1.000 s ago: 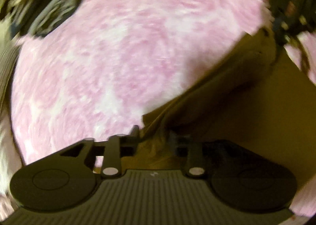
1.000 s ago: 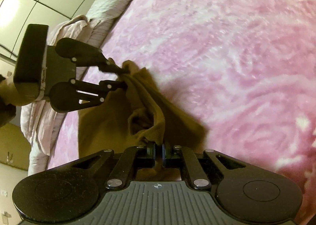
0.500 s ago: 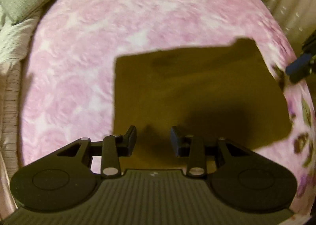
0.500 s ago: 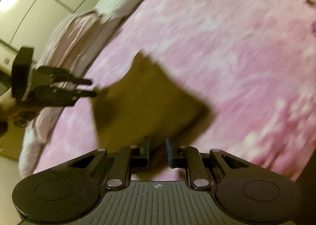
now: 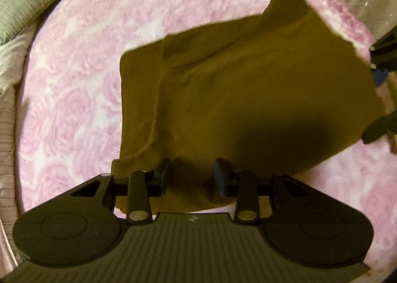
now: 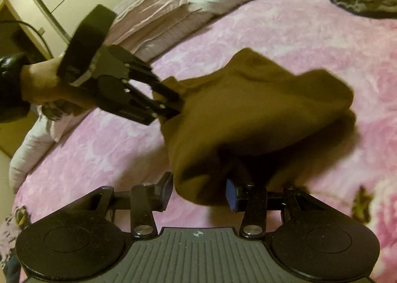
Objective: Fold large clothes
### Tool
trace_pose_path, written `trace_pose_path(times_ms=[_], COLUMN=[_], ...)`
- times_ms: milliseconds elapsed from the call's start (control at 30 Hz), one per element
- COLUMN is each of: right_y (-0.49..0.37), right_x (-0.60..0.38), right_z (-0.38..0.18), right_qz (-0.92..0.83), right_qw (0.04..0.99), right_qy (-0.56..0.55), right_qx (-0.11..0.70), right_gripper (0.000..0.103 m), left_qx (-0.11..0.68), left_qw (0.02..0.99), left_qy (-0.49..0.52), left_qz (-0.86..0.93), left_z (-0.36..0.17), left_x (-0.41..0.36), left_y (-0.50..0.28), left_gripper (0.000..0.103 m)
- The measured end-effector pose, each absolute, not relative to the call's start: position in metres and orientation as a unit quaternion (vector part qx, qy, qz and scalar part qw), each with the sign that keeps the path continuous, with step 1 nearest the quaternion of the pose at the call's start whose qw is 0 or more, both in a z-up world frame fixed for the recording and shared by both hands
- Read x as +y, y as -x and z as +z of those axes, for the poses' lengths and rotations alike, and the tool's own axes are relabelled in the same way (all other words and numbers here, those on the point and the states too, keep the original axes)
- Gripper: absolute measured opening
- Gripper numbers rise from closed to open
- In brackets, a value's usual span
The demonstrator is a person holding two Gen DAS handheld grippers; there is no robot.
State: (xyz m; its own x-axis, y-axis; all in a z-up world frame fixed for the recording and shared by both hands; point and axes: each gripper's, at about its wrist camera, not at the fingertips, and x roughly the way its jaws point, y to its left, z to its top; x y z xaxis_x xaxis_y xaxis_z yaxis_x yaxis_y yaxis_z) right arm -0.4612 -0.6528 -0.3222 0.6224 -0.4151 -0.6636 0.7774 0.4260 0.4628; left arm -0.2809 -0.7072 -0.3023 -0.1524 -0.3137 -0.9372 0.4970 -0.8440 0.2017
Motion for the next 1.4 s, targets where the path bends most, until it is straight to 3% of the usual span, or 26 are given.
trace_pose_path(times_ms=[33,167,200,433,500,700,933,1067,1133,1300,1367,1400], right_y=[0.464,0.464,0.463,0.467,0.473,0.48,0.487,0.469,0.471,0.498,0.515,0.522], right_x=[-0.65,-0.654,-0.661,-0.693,-0.68,-0.66,-0.656,-0.683,-0.698,-0.697,-0.696,-0.697], right_z=[-0.319,-0.312,-0.315,-0.359,-0.353,-0.357,-0.301,-0.326,-0.354,-0.33,-0.318,-0.315], right_qz=[-0.371,-0.356,-0.347,-0.262,-0.26,-0.261,-0.311,-0.316,-0.334,-0.369,-0.411,-0.44], right_qw=[0.813,0.832,0.835,0.811,0.808,0.779,0.807,0.815,0.789,0.765,0.747,0.735], right_qy=[-0.386,-0.352,-0.354,-0.474,-0.487,-0.503,-0.458,-0.439,-0.461,-0.492,-0.498,-0.493], right_qx=[0.231,0.238,0.24,0.221,0.207,0.267,0.205,0.209,0.233,0.189,0.159,0.151], right_gripper=[0.043,0.069,0.071,0.07,0.06,0.045,0.045,0.045,0.045,0.043,0.047,0.055], left_qx=[0.08,0.089,0.082,0.098,0.097,0.092,0.102,0.114,0.129,0.13,0.134,0.138], left_qw=[0.264,0.229,0.226,0.239,0.241,0.247,0.263,0.272,0.284,0.297,0.313,0.324], left_qy=[-0.587,-0.582,-0.585,-0.584,-0.588,-0.595,-0.578,-0.58,-0.572,-0.568,-0.556,-0.549], left_qz=[-0.761,-0.775,-0.775,-0.769,-0.766,-0.759,-0.766,-0.759,-0.759,-0.757,-0.758,-0.758], left_z=[-0.295,-0.282,-0.284,-0.299,-0.304,-0.306,-0.288,-0.322,-0.324,-0.297,-0.288,-0.285], left_x=[-0.704,-0.689,-0.687,-0.691,-0.691,-0.689,-0.688,-0.693,-0.698,-0.694,-0.694,-0.696], left_y=[0.282,0.293,0.296,0.298,0.298,0.301,0.295,0.293,0.289,0.279,0.273,0.27], left_gripper=[0.032,0.032,0.032,0.032,0.032,0.032,0.032,0.035,0.045,0.04,0.04,0.04])
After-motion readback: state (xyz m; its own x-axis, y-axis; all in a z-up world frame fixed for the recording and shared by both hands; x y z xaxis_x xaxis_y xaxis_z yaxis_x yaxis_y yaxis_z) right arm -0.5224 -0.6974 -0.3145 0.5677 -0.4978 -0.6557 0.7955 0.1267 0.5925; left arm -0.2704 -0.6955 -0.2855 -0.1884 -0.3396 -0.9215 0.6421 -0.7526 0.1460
